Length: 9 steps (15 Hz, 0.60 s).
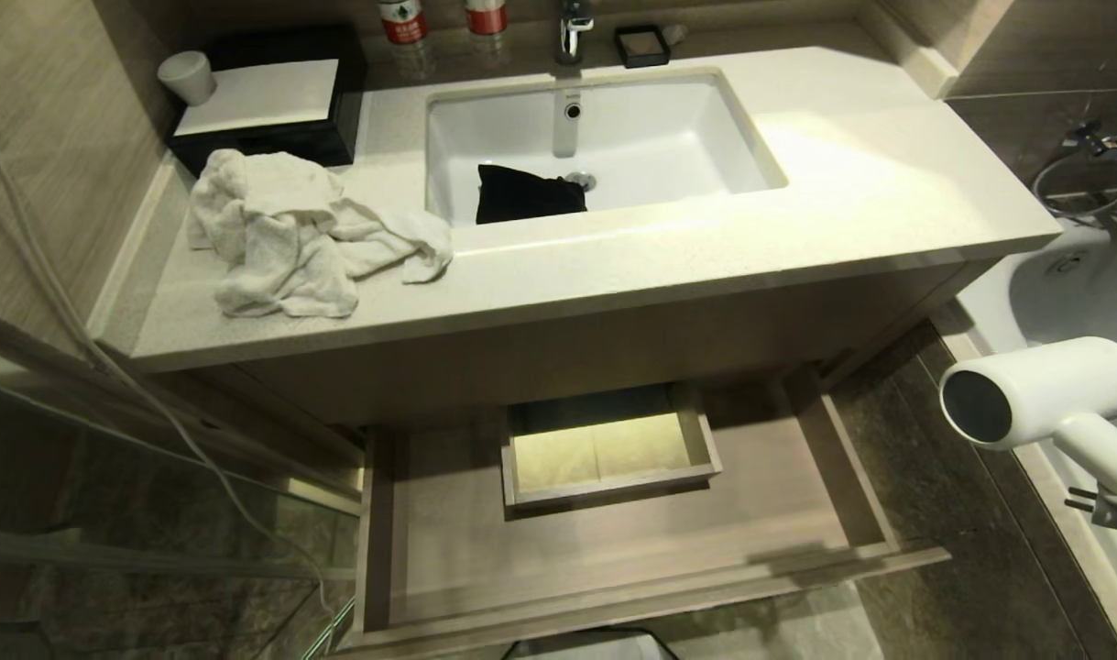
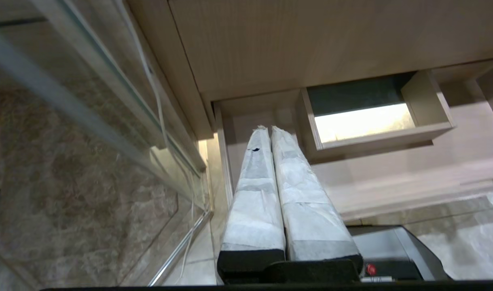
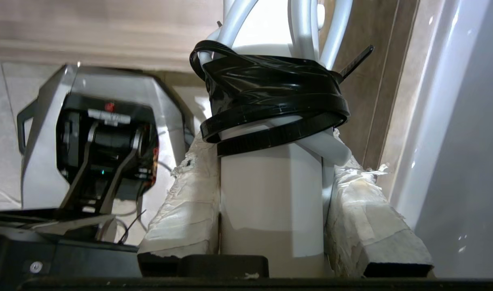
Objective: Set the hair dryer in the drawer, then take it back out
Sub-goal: Put it into the drawer
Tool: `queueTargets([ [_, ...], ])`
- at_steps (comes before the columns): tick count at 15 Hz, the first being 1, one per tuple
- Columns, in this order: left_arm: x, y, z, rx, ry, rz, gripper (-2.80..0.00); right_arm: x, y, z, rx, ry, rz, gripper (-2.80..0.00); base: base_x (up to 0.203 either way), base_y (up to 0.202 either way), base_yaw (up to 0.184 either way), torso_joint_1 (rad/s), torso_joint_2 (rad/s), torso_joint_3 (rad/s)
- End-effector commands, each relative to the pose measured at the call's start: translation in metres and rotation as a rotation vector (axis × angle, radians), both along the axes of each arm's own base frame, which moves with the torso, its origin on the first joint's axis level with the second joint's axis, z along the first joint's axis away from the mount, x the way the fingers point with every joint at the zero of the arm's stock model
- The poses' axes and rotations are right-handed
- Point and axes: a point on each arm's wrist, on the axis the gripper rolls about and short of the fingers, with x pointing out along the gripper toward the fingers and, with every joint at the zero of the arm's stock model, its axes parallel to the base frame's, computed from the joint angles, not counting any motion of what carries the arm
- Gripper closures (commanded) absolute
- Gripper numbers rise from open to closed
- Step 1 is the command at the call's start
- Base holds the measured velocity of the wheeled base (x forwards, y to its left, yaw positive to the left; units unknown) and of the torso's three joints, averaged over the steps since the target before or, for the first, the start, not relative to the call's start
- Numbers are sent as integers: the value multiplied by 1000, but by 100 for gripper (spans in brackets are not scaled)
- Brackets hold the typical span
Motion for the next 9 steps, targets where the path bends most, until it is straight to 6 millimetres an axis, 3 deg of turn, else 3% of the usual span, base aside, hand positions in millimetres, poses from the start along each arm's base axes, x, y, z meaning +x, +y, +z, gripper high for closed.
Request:
queueTargets([
  [1, 0, 0, 0, 0, 1, 0, 0, -2, 1, -2, 1, 1, -2, 0, 0, 0, 0, -228, -11, -237],
  [9, 0, 0, 0, 0, 1, 0, 0, -5, 2, -12, 6, 21, -4, 0, 0, 0, 0, -30, -2, -33],
])
